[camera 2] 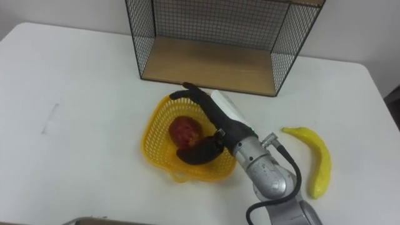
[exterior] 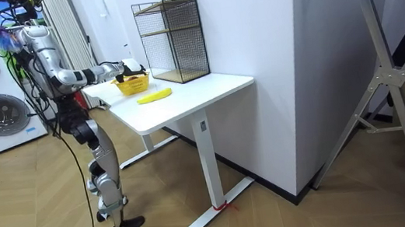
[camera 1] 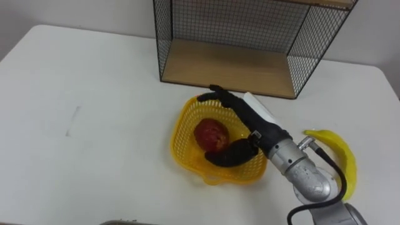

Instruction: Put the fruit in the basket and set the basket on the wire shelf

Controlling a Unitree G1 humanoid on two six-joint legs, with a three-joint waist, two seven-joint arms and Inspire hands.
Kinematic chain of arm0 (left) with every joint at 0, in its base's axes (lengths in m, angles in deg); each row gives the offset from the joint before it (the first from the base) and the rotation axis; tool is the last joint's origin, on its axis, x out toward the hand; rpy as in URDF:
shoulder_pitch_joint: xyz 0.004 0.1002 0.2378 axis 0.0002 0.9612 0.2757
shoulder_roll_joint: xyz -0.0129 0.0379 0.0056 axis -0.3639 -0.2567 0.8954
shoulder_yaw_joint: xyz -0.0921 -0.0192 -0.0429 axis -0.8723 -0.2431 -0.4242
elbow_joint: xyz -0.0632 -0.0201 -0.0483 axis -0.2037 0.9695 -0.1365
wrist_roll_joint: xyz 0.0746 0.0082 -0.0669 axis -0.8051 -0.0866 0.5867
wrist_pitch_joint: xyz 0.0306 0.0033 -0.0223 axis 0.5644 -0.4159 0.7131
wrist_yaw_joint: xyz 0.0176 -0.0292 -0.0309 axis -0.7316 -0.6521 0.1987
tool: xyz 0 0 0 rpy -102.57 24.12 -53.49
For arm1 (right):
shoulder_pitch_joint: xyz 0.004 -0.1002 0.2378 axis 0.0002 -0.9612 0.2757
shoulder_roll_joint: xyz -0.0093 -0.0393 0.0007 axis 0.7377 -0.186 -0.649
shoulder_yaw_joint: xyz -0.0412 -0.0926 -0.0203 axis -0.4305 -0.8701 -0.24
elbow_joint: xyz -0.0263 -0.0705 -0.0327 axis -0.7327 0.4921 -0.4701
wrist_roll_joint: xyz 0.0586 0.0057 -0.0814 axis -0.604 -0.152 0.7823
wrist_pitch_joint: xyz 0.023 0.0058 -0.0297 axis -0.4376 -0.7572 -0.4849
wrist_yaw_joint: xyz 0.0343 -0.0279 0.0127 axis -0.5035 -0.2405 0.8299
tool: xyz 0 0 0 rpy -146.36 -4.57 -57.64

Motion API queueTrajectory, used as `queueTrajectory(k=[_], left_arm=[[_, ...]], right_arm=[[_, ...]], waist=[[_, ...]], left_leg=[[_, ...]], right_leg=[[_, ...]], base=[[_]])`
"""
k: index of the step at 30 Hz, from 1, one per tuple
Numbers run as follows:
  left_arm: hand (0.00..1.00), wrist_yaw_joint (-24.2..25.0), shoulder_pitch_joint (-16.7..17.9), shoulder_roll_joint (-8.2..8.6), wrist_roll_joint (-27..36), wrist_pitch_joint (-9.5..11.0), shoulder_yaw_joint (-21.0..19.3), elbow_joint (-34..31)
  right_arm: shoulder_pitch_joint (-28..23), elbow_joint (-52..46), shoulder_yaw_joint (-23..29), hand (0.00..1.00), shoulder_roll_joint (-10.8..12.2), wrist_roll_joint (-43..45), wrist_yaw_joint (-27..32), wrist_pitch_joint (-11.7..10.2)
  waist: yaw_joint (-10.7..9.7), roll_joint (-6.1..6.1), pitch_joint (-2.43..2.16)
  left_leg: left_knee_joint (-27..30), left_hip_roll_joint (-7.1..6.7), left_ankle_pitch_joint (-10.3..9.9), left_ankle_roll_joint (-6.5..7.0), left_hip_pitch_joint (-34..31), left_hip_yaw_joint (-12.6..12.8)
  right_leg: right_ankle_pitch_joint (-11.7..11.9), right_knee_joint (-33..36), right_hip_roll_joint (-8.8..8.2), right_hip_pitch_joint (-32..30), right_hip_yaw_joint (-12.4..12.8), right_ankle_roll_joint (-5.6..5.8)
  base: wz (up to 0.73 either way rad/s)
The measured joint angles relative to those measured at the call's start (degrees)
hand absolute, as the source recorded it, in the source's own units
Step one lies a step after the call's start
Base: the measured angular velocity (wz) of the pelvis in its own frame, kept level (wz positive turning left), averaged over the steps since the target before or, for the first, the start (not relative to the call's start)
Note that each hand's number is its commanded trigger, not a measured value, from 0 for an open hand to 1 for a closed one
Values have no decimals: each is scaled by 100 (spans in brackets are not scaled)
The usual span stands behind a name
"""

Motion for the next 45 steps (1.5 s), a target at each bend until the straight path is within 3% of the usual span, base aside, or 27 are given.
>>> queueTrajectory(k=[8, 14, 19, 28, 33, 45], left_arm=[[0, 25, 35, 28, -11, -17, -43, -22], [0, 23, 180, 80, 4, -23, -268, 58], [0, 25, 390, 162, -67, -34, -572, 58], [0, 25, 475, 160, -129, -59, -581, 35], [0, 22, 490, 162, -126, -59, -589, 34], [0, -9, 595, 171, -125, -154, -800, -126]], right_arm=[[28, 5, 224, 0, 29, -485, 3, 0], [61, 12, 1098, 0, 18, -1866, 220, -1], [151, 298, 1693, 0, 10, -2828, 523, -4], [152, 308, 2248, 0, -10, -4073, 1036, -4], [153, 311, 2290, 0, -21, -3962, 1314, -5], [384, 1285, 2535, 0, -109, -1991, 2155, -12]], waist=[[-38, 22, 0], [-111, 52, 2], [-319, 40, -7], [-508, 25, -40], [-549, 23, -41], [-636, -30, -42]], left_leg=[[9, -5, 1, 1, -1, -6], [-16, -4, 2, 2, 100, 6], [-38, 6, 2, 2, 140, 94], [-35, 12, 4, -1, 145, 105], [-35, 11, 6, 0, 158, 114], [-44, 15, 7, 1, 144, 139]], right_leg=[[0, 2, -7, 19, -17, 0], [-1, -9, -9, 120, -19, 2], [-1, -6, -6, 117, 7, 2], [-1, 1, -6, 112, 0, 1], [-1, 2, -4, 117, 29, 1], [0, 7, 1, 82, 57, 1]], base=[[1], [2], [-7], [0], [-1], [-1]])
